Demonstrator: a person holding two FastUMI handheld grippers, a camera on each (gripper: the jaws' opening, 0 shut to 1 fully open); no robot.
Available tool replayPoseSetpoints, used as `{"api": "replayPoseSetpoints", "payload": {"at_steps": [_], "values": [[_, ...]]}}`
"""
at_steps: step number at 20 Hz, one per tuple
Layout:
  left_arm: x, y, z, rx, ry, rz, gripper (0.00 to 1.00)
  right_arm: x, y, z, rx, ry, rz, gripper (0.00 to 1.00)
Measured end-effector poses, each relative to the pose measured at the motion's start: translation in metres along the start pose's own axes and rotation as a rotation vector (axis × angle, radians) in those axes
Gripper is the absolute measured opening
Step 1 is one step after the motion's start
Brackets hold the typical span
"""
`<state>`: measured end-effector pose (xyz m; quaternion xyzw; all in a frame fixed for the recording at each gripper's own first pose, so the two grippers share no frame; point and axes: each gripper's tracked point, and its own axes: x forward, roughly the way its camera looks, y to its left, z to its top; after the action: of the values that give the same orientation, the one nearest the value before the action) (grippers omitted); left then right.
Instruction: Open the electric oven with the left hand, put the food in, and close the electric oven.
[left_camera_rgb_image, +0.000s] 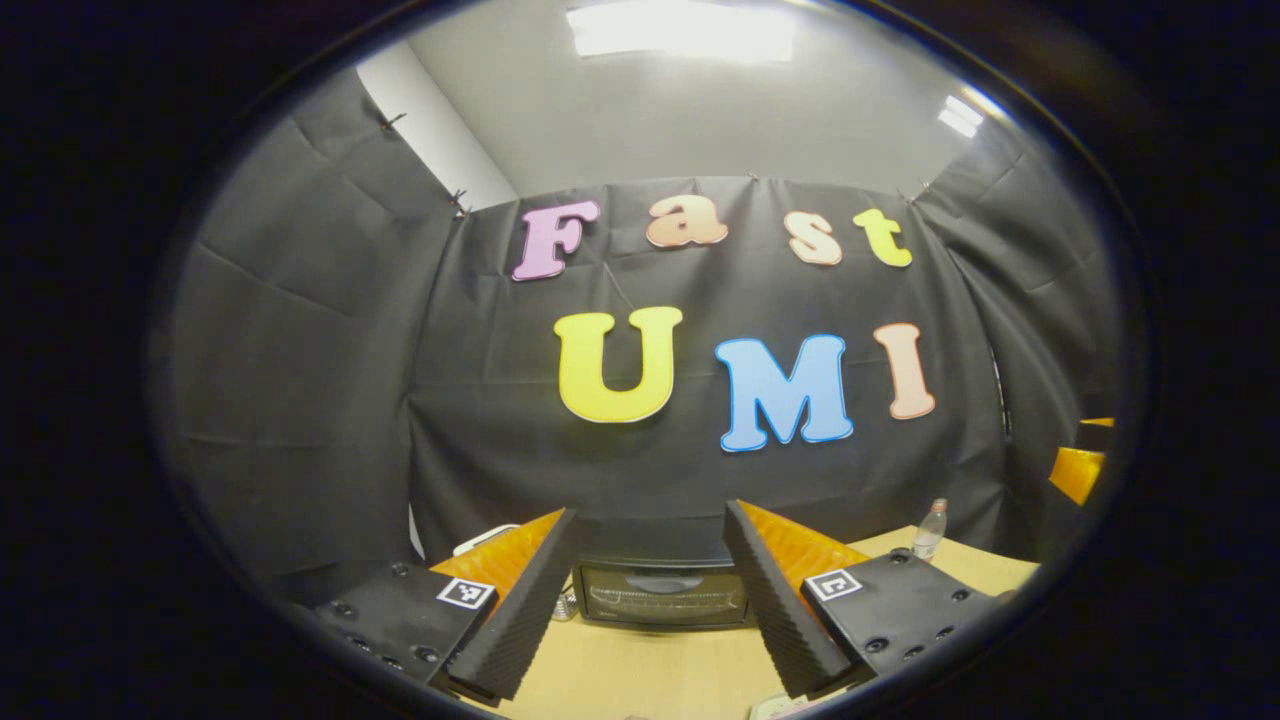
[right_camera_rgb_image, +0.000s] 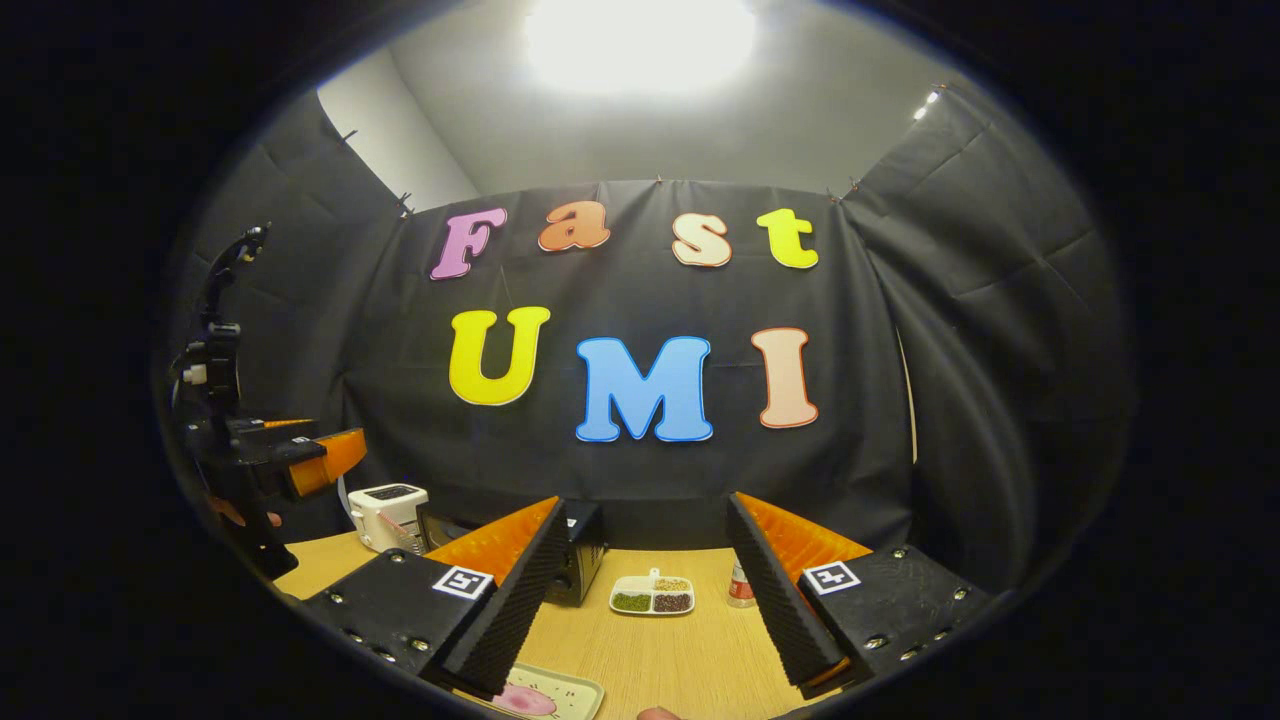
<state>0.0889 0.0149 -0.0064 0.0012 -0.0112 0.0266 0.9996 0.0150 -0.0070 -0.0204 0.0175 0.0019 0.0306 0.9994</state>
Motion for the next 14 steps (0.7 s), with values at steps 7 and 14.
{"api": "replayPoseSetpoints", "payload": {"at_steps": [7,14], "values": [[0.082,0.009,-0.033,-0.018,0.02,-0.074,1.0,0.026,0.02,0.006,-0.026,-0.023,-0.068,0.97],[0.148,0.002,-0.08,-0.027,0.063,-0.151,1.0,0.048,0.03,-0.004,-0.036,-0.006,-0.152,0.97]]}}
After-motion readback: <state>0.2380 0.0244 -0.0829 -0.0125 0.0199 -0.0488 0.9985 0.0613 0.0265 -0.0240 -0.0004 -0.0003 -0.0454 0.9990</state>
